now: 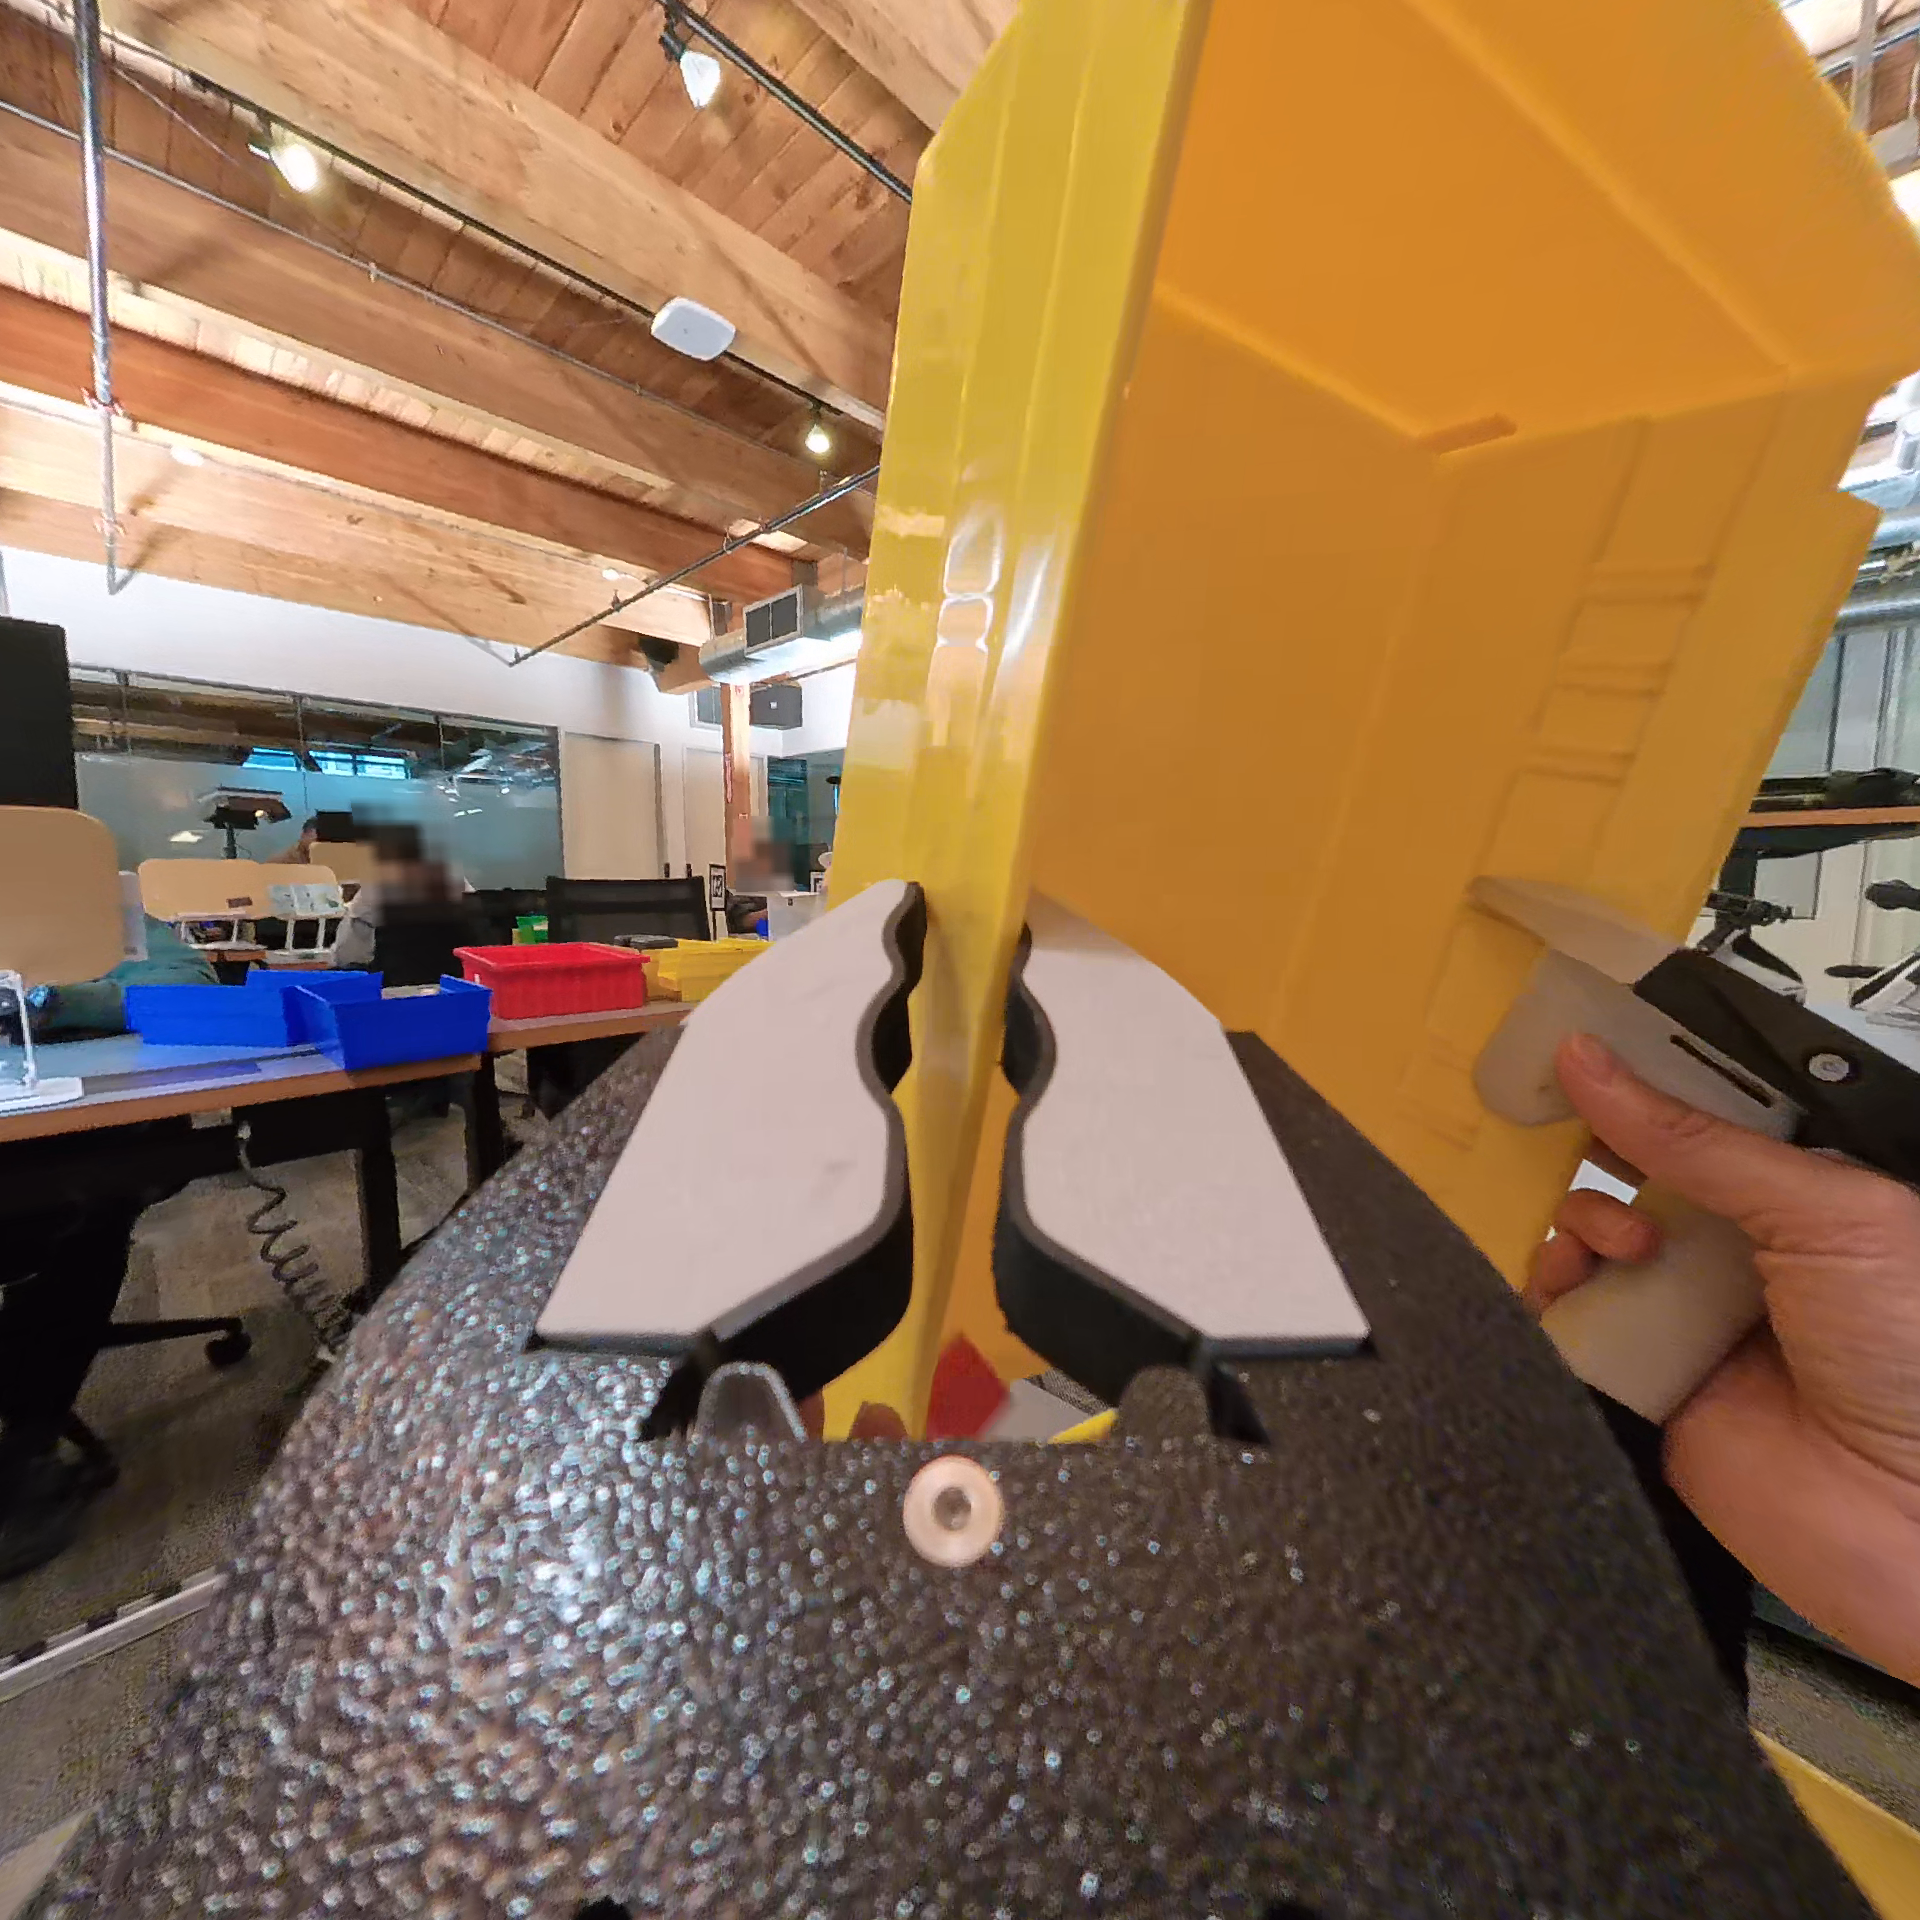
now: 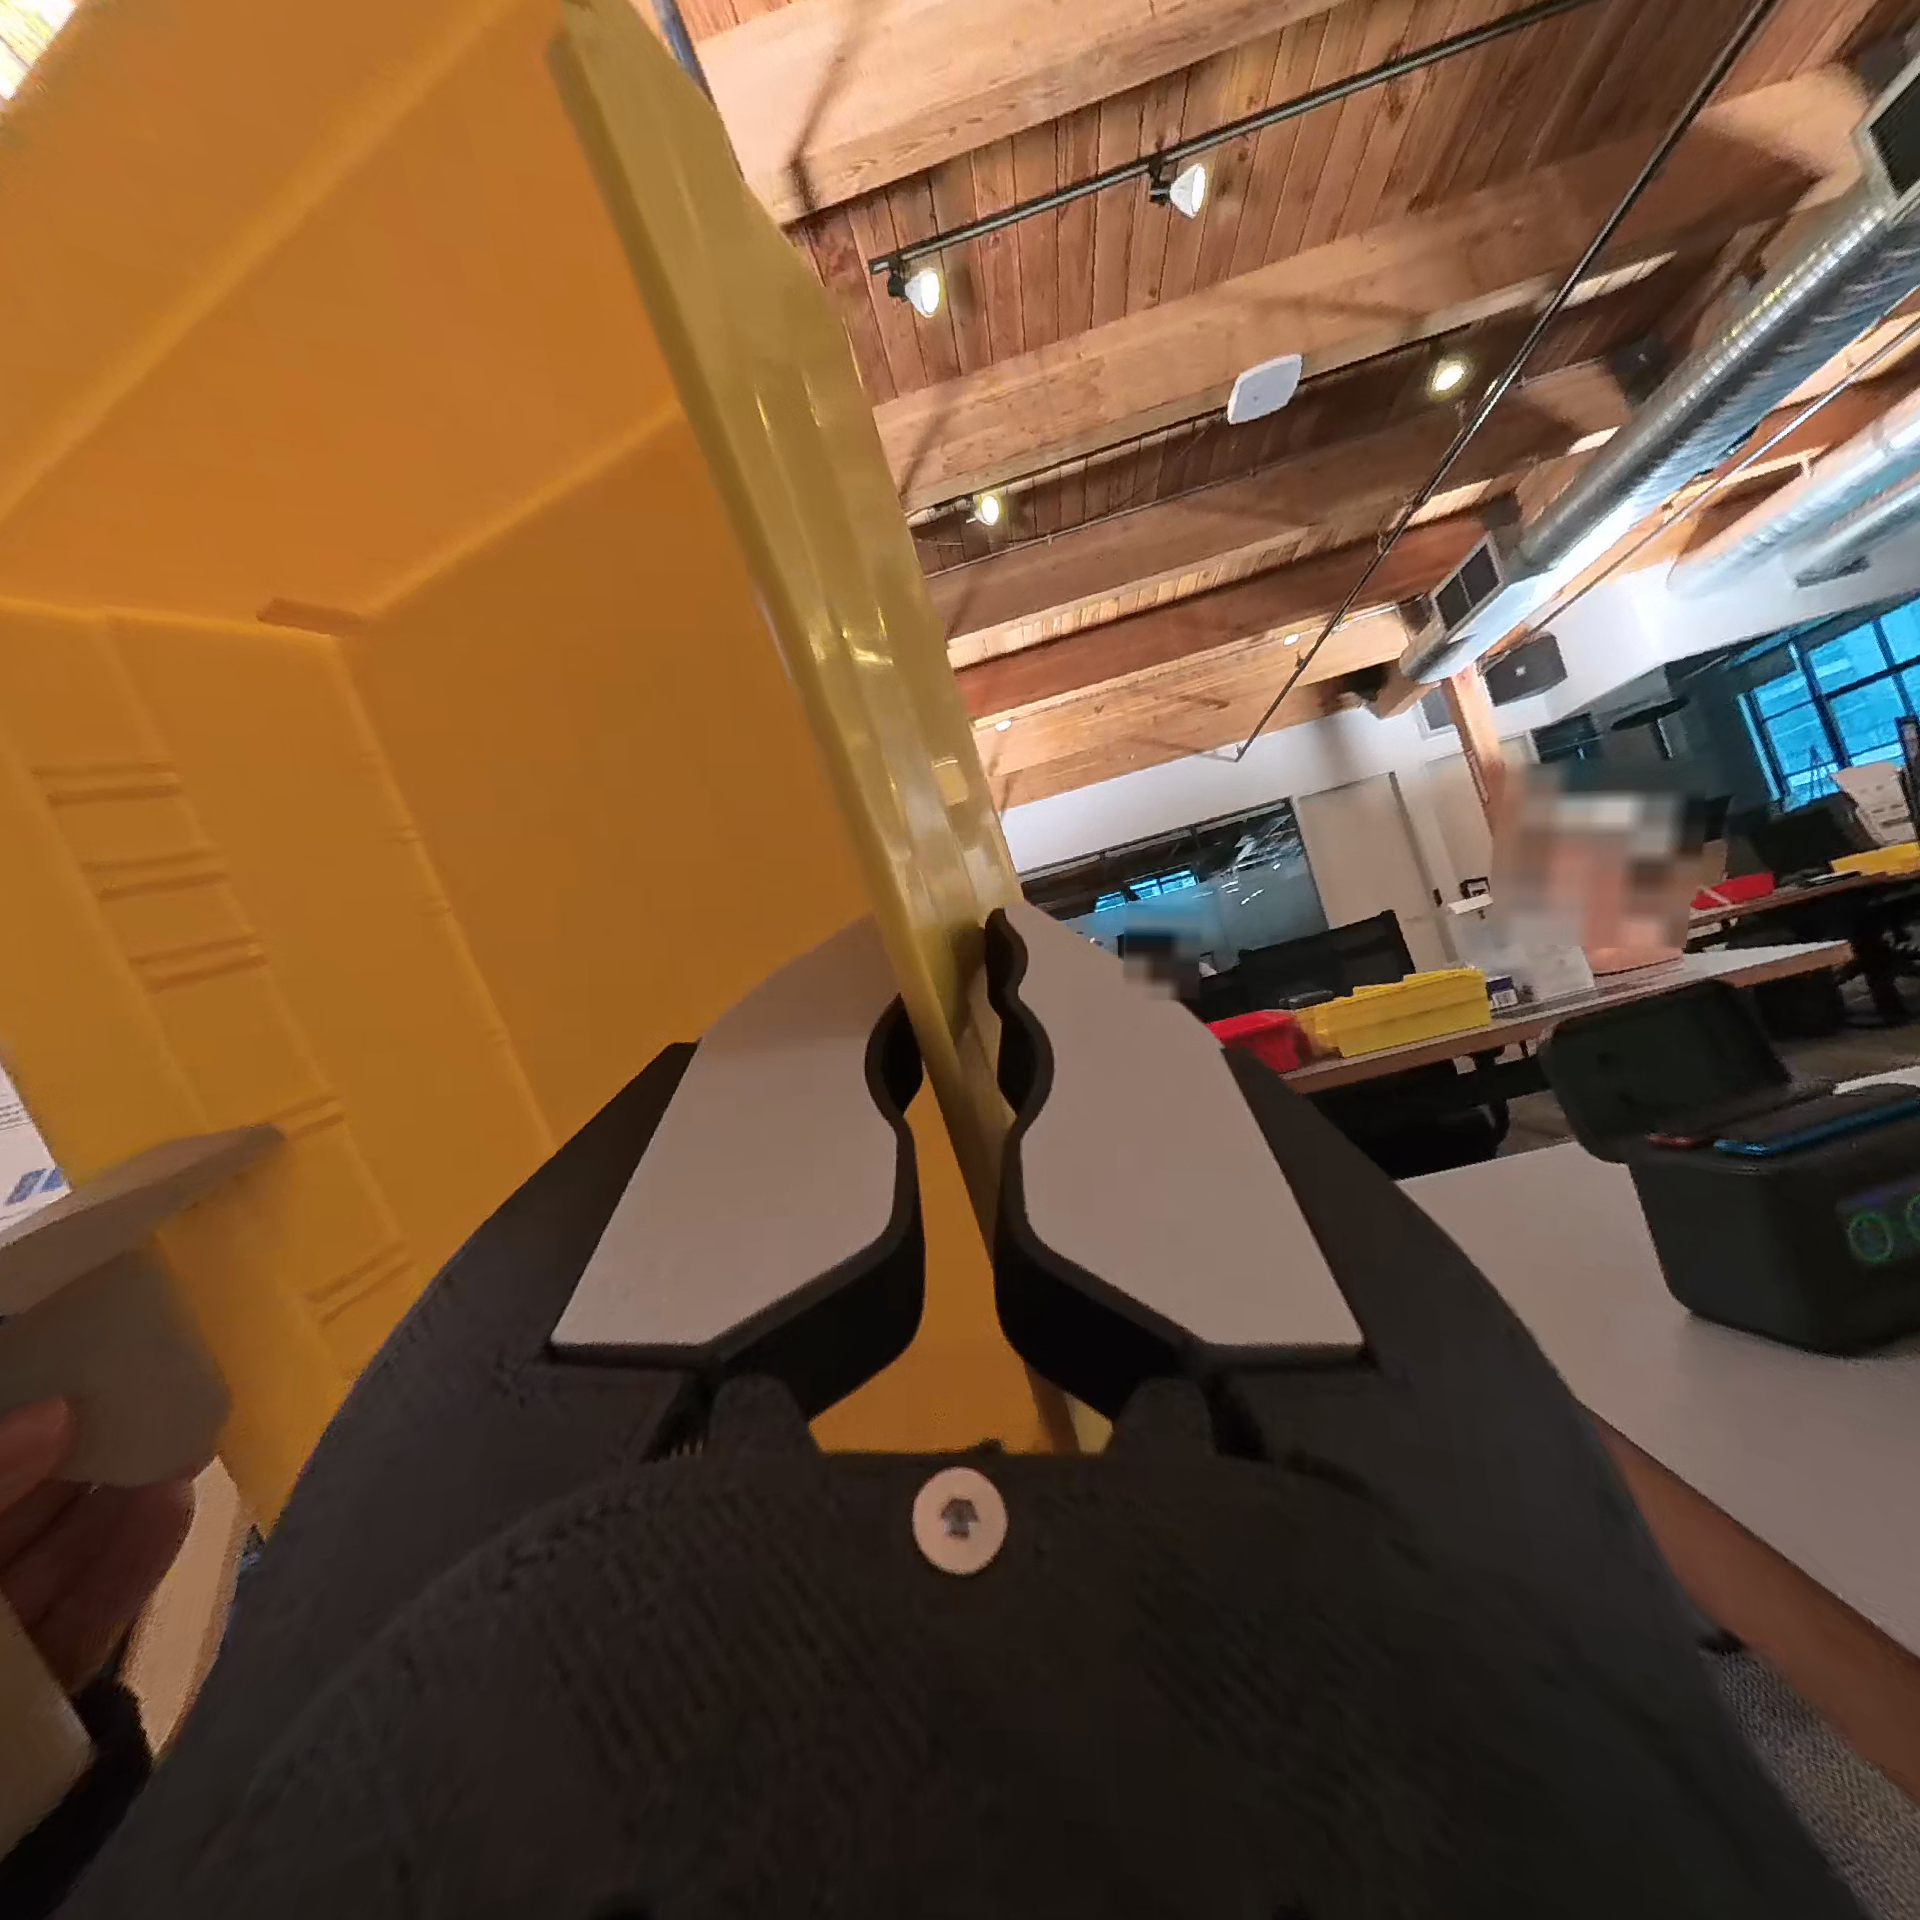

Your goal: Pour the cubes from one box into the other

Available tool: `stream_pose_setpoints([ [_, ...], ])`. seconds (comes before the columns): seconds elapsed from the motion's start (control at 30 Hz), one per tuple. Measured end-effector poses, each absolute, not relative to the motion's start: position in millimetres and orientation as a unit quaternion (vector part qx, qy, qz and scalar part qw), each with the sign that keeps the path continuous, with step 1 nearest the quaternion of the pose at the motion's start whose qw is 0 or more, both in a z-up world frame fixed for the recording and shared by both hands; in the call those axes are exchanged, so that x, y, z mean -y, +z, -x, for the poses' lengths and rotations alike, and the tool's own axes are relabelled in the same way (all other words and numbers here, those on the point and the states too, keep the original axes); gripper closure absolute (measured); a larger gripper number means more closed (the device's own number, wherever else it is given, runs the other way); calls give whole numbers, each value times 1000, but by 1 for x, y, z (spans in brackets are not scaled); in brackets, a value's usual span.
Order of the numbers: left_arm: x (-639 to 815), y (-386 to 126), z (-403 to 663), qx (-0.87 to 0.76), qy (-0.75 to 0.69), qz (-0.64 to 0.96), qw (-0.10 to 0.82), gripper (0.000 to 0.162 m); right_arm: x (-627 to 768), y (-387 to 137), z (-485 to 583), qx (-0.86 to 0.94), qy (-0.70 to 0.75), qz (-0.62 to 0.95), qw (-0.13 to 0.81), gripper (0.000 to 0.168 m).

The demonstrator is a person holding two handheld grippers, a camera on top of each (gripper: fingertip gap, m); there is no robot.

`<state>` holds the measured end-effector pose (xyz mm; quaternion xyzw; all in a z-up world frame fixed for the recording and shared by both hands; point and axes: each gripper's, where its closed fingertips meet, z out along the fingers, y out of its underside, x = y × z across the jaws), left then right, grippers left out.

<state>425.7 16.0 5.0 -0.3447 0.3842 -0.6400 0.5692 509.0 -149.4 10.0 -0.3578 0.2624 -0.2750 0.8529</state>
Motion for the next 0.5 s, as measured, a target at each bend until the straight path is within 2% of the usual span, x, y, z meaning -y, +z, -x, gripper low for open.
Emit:
stream_pose_setpoints([
  [0.3,-16,-18,-433,-410,-623,369,554,150,149,-17,-517,-291,-255,380,840,158],
  [0.5,-29,-1,-419,-437,-599,381,552,149,132,-9,-504,-296,-268,470,787,158],
])
